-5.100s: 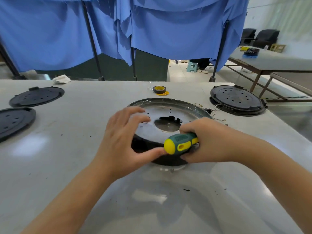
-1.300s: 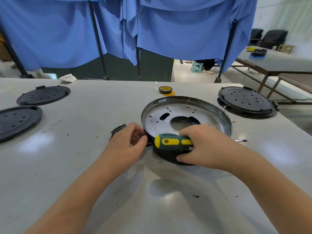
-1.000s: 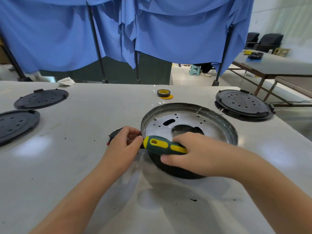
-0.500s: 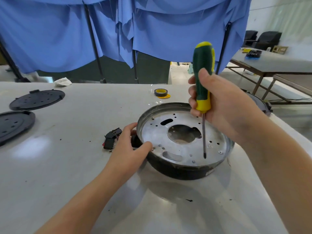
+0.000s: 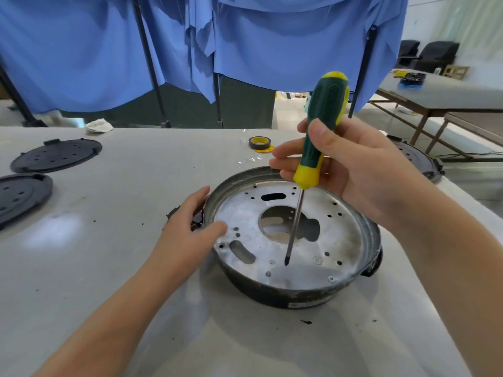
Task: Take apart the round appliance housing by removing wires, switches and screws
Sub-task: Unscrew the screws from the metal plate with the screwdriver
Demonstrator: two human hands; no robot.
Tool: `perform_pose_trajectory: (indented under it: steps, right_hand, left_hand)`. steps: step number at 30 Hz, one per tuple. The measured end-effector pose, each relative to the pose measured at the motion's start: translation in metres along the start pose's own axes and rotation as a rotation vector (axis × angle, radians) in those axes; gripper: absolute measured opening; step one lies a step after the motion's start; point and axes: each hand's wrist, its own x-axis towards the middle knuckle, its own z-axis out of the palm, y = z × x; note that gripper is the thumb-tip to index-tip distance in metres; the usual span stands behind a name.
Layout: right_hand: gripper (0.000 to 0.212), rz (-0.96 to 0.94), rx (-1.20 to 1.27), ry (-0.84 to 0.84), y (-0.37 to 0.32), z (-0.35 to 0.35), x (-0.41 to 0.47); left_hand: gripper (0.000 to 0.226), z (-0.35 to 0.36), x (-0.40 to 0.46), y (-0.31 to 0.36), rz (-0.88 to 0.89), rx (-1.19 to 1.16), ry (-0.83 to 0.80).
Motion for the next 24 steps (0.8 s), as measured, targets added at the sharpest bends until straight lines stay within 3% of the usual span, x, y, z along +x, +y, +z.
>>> perform_pose_trajectory:
  steps: [3, 6, 12, 24]
  right_hand:
    - [0.031, 0.020, -0.090, -0.051, 0.002, 0.000, -0.001]
    - [0.026, 0.030, -0.179, -0.111, 0.002, -0.001, -0.003]
    - [0.026, 0.004, -0.274, -0.158, -0.006, -0.010, -0.006]
    - [0.025, 0.065, -0.296, -0.213, -0.007, -0.012, -0.008]
  left_hand:
    - [0.089, 0.004, -0.011, 0.003, 0.012, 0.025, -0.126]
    - [0.096, 0.005, -0.013, 0.004, 0.022, 0.029, -0.164]
    - [0.091, 0.002, -0.009, 0.000, 0.012, -0.066, -0.144]
    - [0.074, 0.009, -0.002, -0.002, 0.067, -0.137, 0.069]
